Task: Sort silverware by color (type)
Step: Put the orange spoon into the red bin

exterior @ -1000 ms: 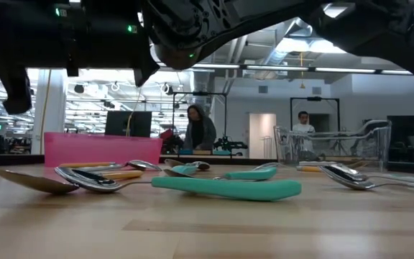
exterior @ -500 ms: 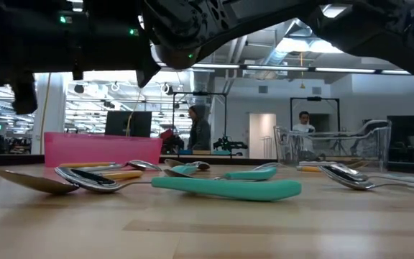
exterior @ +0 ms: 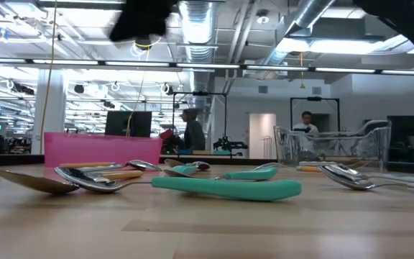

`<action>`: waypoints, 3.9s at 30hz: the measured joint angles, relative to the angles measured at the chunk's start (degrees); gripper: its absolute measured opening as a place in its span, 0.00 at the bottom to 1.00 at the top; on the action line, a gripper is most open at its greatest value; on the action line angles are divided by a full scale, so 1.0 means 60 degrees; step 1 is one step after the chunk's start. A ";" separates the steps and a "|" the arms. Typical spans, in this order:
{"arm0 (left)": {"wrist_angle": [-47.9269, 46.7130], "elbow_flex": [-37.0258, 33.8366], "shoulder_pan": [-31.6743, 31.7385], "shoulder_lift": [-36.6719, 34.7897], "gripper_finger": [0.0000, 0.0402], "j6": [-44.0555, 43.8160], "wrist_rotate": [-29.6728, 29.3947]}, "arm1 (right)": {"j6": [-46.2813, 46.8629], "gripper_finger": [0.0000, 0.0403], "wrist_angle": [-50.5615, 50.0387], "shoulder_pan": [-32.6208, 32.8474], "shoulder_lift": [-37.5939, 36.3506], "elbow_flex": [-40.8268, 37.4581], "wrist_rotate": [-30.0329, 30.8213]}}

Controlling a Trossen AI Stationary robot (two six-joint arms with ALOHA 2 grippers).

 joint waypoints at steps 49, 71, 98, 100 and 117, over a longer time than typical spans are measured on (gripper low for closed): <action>-0.1280 -0.3279 -0.2546 0.0600 0.51 -0.3669 -0.1738 | 0.7241 0.44 0.3990 0.0770 -0.6418 -1.2394 0.3444; -0.1315 -0.3279 -0.2546 0.0602 0.51 -0.3636 -0.1852 | 0.3602 0.44 0.2383 -0.1240 -0.6302 -1.3495 0.1079; -0.1329 -0.3279 -0.2543 0.0603 0.51 -0.3483 -0.1866 | 0.1628 0.39 0.3608 -0.2215 -0.5041 -1.3531 0.0046; -0.1326 -0.3279 -0.2543 0.0602 0.51 -0.3479 -0.1870 | 0.1660 0.33 0.3610 -0.2253 -0.5014 -1.3531 -0.0146; -0.1318 -0.3279 -0.2543 0.0413 0.51 -0.3274 -0.1817 | 0.2774 0.08 0.3672 -0.1962 -0.5665 -1.3529 0.0102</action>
